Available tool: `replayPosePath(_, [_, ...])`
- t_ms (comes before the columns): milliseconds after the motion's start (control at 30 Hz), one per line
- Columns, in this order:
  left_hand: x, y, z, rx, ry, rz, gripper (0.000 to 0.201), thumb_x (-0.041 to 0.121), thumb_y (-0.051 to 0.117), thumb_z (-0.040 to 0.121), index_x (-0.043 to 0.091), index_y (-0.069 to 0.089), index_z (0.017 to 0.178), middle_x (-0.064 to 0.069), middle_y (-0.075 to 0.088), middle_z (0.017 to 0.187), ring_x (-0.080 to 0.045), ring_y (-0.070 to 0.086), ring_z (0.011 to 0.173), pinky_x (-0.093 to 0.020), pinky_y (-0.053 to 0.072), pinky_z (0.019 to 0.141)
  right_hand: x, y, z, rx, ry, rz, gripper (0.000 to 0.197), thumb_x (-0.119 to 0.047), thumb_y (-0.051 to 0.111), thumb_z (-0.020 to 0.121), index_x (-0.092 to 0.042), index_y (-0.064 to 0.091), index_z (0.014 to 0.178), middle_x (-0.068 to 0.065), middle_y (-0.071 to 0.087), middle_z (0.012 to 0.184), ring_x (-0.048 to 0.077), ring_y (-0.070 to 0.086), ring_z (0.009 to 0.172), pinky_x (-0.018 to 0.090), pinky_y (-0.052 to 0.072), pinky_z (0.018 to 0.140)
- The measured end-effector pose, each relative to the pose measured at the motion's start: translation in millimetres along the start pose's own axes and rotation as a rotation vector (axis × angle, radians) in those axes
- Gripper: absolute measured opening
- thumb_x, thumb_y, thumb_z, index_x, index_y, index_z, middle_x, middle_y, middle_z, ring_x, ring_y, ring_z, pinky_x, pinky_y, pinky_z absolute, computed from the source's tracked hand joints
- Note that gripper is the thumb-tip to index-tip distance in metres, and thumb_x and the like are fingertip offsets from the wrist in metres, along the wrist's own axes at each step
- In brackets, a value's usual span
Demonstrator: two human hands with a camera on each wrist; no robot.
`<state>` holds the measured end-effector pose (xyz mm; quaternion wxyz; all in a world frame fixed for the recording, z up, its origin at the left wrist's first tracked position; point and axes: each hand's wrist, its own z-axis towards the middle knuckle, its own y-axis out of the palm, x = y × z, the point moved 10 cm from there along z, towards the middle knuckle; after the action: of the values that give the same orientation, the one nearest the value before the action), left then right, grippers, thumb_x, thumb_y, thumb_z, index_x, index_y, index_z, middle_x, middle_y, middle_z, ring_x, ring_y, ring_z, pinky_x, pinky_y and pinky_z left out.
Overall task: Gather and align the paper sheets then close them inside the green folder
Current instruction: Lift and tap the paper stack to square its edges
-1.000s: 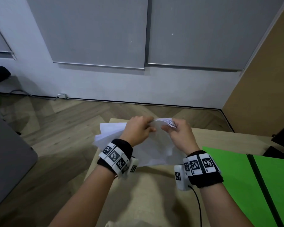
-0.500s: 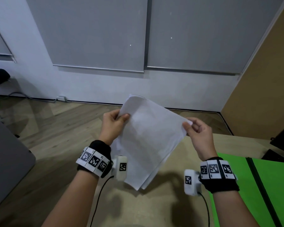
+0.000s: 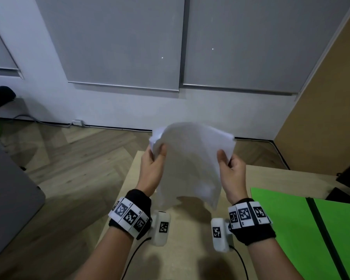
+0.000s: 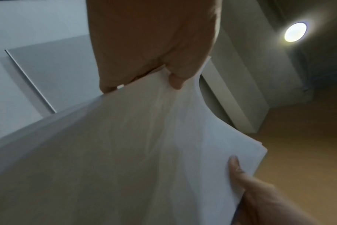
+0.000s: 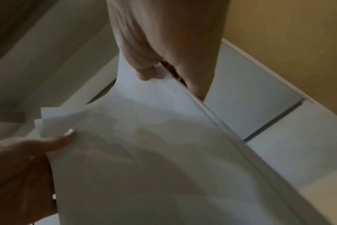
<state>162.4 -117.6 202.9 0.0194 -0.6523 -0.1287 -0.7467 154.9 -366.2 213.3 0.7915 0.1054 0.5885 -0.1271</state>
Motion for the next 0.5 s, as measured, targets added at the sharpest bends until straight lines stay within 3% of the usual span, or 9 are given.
replayPosePath(100, [-21,3,-3,-0.030,-0.062,0.043,0.040,0.046,0.053,0.093,0.013,0.064,0.112,0.002,0.071,0.105,-0.016,0.067,0.103,-0.034,0.054,0.088,21,-3,-6,0.043,0.121,0.040,0.016,-0.034,0.055,0.092,-0.023,0.065,0.086,-0.008,0.067,0.082,0.002,0.061,0.075,0.019,0.050,0.072])
replayPosePath(167, [-26,3,-1,-0.008,-0.089,0.021,0.052,0.057,0.055,0.086,0.010,0.065,0.105,-0.006,0.072,0.107,-0.023,0.068,0.104,-0.043,0.053,0.092,26,-4,-4,0.076,0.178,0.092,0.024,-0.039,0.053,0.092,-0.021,0.066,0.084,-0.009,0.066,0.077,-0.005,0.060,0.067,0.011,0.048,0.065])
replayPosePath(267, [-25,-2,5,0.121,-0.119,0.019,0.067,0.068,0.062,0.073,0.004,0.066,0.091,-0.010,0.072,0.095,-0.025,0.068,0.092,-0.044,0.053,0.089,24,-6,2,0.112,0.187,0.124,0.030,-0.038,0.056,0.090,-0.012,0.071,0.087,-0.006,0.067,0.075,-0.005,0.059,0.060,0.014,0.048,0.061])
replayPosePath(367, [-27,-9,12,0.241,-0.159,0.003,0.065,0.070,0.066,0.065,0.007,0.054,0.069,-0.007,0.052,0.071,-0.018,0.050,0.068,-0.036,0.046,0.069,17,-11,7,0.165,0.123,0.092,0.020,-0.023,0.057,0.087,-0.009,0.071,0.084,-0.005,0.069,0.078,0.005,0.060,0.072,0.023,0.046,0.070])
replayPosePath(433, [-27,-12,16,0.271,-0.160,0.015,0.056,0.067,0.067,0.065,0.014,0.047,0.068,-0.004,0.044,0.072,-0.017,0.042,0.068,-0.032,0.036,0.067,17,-13,9,0.166,0.094,0.114,0.012,-0.021,0.058,0.088,-0.017,0.066,0.096,-0.006,0.072,0.086,0.009,0.062,0.081,0.019,0.048,0.073])
replayPosePath(500, [-29,-12,18,0.256,-0.176,0.013,0.057,0.068,0.068,0.063,0.015,0.047,0.069,-0.005,0.044,0.072,-0.017,0.043,0.067,-0.033,0.036,0.067,26,-8,9,0.086,0.140,0.186,0.035,-0.032,0.063,0.087,-0.026,0.053,0.120,-0.003,0.074,0.098,0.003,0.067,0.086,0.011,0.049,0.071])
